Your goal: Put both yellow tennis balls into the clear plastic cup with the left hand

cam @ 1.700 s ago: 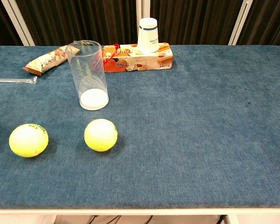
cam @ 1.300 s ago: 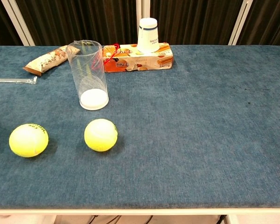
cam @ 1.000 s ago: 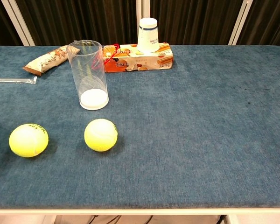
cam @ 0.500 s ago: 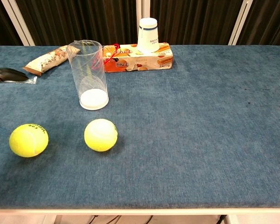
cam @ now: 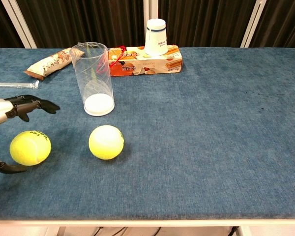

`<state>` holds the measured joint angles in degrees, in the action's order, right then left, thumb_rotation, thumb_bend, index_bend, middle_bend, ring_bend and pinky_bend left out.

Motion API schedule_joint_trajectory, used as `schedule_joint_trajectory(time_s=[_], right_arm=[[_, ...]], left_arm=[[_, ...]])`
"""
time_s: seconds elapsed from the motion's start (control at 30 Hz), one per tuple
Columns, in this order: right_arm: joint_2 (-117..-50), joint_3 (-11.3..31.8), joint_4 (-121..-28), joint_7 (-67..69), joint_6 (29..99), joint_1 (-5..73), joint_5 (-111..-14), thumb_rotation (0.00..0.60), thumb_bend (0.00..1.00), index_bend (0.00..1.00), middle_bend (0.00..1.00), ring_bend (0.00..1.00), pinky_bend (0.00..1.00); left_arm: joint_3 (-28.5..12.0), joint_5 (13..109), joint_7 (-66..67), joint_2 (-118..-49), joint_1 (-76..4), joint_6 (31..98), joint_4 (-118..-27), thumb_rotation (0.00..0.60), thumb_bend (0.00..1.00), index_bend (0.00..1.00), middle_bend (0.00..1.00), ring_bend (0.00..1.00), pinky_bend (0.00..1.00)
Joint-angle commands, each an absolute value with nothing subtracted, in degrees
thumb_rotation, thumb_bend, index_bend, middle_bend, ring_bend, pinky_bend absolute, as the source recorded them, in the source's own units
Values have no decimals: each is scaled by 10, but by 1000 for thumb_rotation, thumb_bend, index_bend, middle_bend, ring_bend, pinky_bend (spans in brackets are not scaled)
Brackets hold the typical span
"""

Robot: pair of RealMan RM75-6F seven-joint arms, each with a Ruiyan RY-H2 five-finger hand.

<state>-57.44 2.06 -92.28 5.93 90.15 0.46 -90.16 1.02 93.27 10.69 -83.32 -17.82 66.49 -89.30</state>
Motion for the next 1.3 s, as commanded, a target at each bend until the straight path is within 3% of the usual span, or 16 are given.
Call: schedule_joint_trajectory(time_s=[0.03,0.43,0.67,0.93,1.13,1.3], right_arm=[[-574,21,-923,60,899,5,-900,600,235,0,0,0,0],[-571,19,-928,59,887,7,-895,600,235,0,0,0,0],[-568,20,-932,58,891,6,-897,600,235,0,0,0,0],[-569,23,-934,58,893,8,-899,600,236,0,0,0,0],[-569,23,-934,58,897,8,-903,600,235,0,0,0,0],[-569,21,-932,64,901,6,-908,600,236,0,0,0,0]], left_arm=[[11,915,112,-836,-182,655,-890,600,135,249,249,206,439],[10,900,126,-846,-188,664,-876,600,184,426,422,392,607],[-6,910,129,-814,-193,696,-917,600,190,457,452,425,630],[-76,909,161,-717,-222,727,-1043,600,190,463,452,432,630],[-138,849,177,-684,-284,665,-1106,600,192,463,451,432,630],[-174,773,188,-703,-343,607,-1092,600,202,463,452,432,627]])
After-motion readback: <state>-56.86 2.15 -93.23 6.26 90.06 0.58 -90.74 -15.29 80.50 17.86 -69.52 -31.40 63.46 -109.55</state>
